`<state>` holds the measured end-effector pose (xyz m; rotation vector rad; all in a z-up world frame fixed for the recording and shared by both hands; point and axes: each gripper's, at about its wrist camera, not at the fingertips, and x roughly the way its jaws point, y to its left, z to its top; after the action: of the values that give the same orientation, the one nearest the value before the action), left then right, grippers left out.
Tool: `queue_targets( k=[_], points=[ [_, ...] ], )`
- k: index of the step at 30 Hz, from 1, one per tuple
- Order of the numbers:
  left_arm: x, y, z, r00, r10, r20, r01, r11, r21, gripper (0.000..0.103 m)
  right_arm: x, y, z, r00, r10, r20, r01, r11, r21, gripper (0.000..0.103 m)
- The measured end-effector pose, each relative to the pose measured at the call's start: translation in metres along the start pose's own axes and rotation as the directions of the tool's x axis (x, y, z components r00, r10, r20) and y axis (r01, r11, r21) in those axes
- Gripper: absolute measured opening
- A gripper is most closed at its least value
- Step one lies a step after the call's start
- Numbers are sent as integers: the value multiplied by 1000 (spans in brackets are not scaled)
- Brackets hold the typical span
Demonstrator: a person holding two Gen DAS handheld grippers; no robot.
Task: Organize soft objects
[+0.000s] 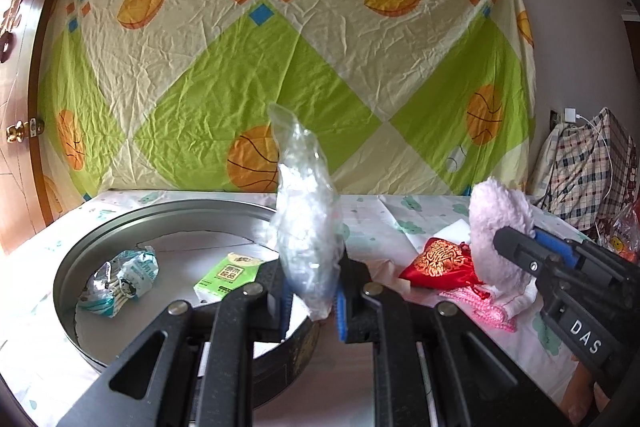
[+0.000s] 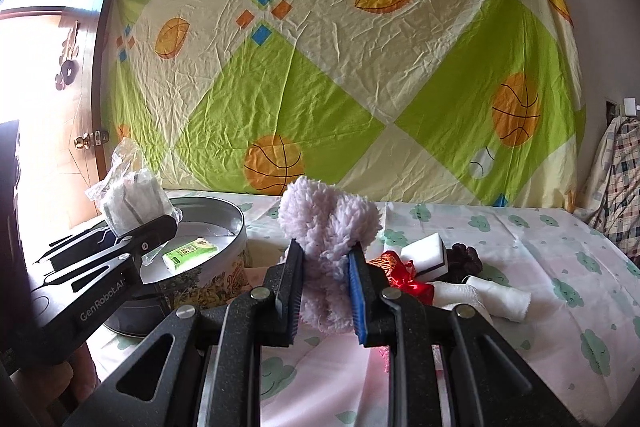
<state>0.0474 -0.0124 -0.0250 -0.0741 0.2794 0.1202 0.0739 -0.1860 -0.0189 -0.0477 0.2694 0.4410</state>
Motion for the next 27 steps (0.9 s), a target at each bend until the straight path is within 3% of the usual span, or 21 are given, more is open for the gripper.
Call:
queue_targets(
  k=[27],
  points=[
    [-8,33,-1,999,53,-5,-53,998,-31,14,14,35,3,996,84,-16,-85,996,-29,23]
  ],
)
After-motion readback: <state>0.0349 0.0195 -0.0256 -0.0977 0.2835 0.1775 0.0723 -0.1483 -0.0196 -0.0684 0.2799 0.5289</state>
